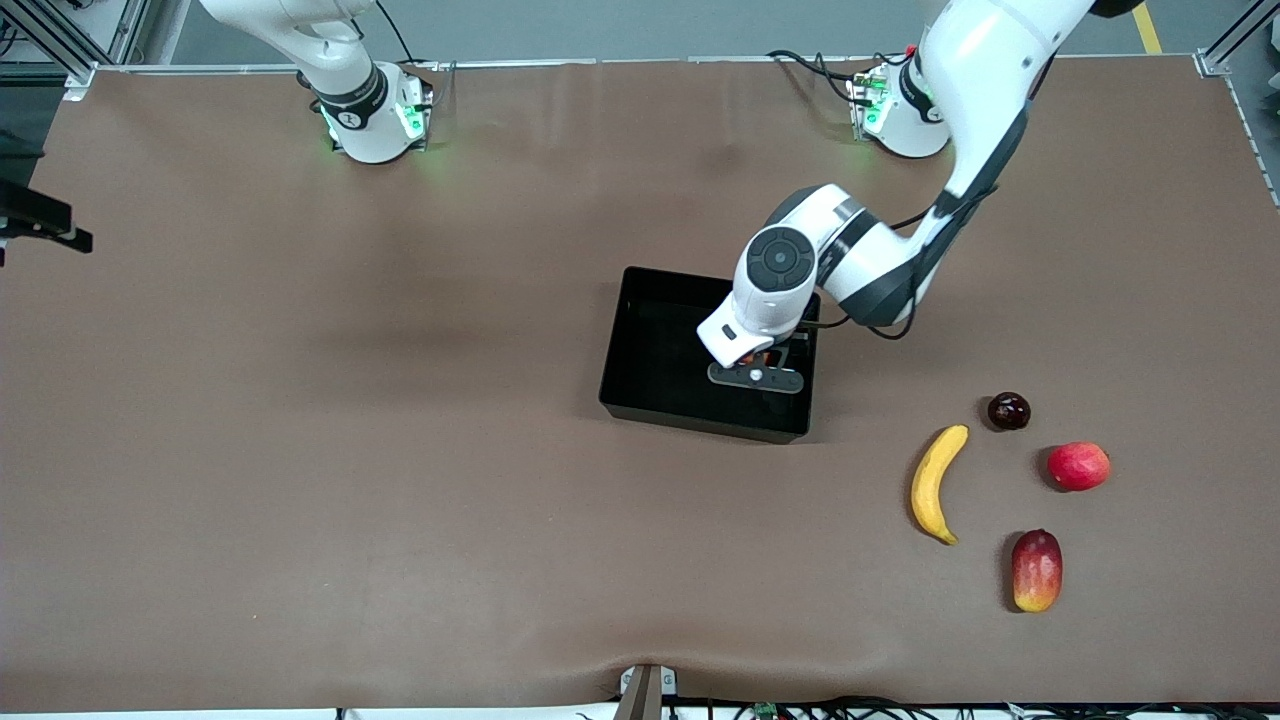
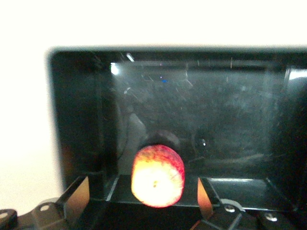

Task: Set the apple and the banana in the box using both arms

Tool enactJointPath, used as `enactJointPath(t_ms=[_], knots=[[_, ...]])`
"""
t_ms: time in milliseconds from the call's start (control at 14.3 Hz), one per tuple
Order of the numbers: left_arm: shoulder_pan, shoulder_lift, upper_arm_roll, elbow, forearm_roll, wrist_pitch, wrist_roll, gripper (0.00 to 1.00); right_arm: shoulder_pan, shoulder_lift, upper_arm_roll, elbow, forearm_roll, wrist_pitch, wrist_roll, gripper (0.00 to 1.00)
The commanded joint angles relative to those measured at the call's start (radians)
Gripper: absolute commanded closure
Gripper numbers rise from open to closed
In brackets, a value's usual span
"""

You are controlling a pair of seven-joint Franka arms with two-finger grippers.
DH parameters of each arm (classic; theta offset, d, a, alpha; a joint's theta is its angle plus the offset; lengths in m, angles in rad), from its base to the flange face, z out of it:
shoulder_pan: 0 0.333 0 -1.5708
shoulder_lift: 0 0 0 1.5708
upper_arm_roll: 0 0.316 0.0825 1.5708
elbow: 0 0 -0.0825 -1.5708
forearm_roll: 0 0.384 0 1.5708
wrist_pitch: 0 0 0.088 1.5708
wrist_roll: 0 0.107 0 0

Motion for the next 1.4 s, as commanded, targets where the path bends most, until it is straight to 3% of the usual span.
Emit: enactJointPath(t_ms=[0, 70, 350, 630, 979, 1329], knots=[[0.022, -0.017, 0.008, 0.193, 0.008, -0.178, -0.005, 0.00, -0.044, -0.161, 0.037, -0.219, -0.030, 0.076, -0.001, 0.00], [0.067, -0.013, 0.008, 0.231, 0.007, -0.193, 0.004, 0.00, -0.044, -0.157, 0.038, -0.214, -0.035, 0.088, -0.001, 0.00], [0.249, 0.030, 0.008, 0.242, 0.007, -0.180, 0.273, 0.00, -0.035, -0.149, 0.040, -0.159, -0.055, 0.111, -0.001, 0.00], [0.366, 0.105, 0.011, 0.242, 0.016, -0.077, 0.496, 0.00, -0.032, -0.137, 0.041, -0.132, -0.056, 0.117, 0.000, 0.00], [0.420, 0.217, 0.035, 0.236, 0.050, 0.085, 0.716, 0.00, -0.012, -0.137, 0.043, -0.121, -0.055, 0.114, 0.000, 0.00], [0.420, 0.289, 0.040, 0.192, 0.117, 0.162, 0.714, 0.00, 0.009, -0.137, 0.043, -0.119, -0.058, 0.117, 0.000, 0.00]])
